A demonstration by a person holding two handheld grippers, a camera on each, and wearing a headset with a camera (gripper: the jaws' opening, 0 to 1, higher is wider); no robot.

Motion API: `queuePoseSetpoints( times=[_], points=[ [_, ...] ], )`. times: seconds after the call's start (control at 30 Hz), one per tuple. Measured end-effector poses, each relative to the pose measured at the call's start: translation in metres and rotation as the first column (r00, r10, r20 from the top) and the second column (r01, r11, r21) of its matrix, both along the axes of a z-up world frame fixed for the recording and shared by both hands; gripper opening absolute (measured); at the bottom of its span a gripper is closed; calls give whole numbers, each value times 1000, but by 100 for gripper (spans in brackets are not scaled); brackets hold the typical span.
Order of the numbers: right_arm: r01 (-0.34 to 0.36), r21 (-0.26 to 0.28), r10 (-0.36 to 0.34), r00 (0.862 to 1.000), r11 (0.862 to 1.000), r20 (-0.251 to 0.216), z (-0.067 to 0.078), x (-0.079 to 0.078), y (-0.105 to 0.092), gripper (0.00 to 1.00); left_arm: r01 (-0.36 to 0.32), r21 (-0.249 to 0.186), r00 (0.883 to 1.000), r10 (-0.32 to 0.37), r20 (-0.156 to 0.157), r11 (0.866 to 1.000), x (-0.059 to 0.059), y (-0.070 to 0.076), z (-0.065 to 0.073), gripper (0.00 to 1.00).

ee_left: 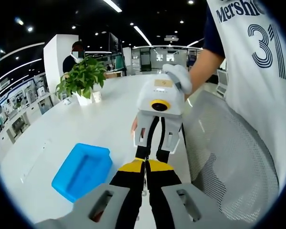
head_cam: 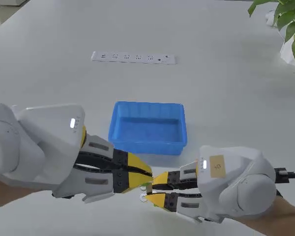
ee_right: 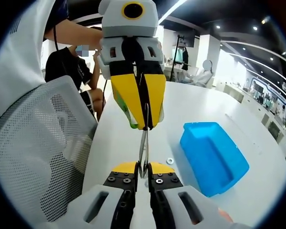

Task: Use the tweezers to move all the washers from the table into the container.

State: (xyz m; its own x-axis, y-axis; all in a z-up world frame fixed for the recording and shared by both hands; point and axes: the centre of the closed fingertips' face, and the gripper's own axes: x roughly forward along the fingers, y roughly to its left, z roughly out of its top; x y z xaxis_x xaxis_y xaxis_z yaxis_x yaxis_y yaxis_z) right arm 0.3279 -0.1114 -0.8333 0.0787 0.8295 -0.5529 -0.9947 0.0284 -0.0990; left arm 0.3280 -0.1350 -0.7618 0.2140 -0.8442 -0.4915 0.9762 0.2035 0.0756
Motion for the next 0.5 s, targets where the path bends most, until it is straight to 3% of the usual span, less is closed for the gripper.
queuePoseSetpoints(
  times=[0.07, 0.13, 0.17, 0.5],
  points=[
    [5, 1, -5, 1000, 1000, -2, 0, 2, 0, 10, 0, 1, 1000, 0, 0, 1000, 0, 0, 0, 5],
    [4, -3, -4, 1000, 1000, -5, -1, 1, 1, 10, 1, -3, 1000, -1, -28, 1000, -1, 2, -1, 5],
    [3, -4, -3, 1000, 1000, -5, -1, 0, 2, 10, -2, 4, 1000, 2, -15, 1000, 0, 3, -1, 5],
    [4, 6, -4, 1000, 1000, -2, -1, 2, 8, 11, -15, 9, 1000, 15, -19, 1000, -1, 9, -1, 5]
  ],
)
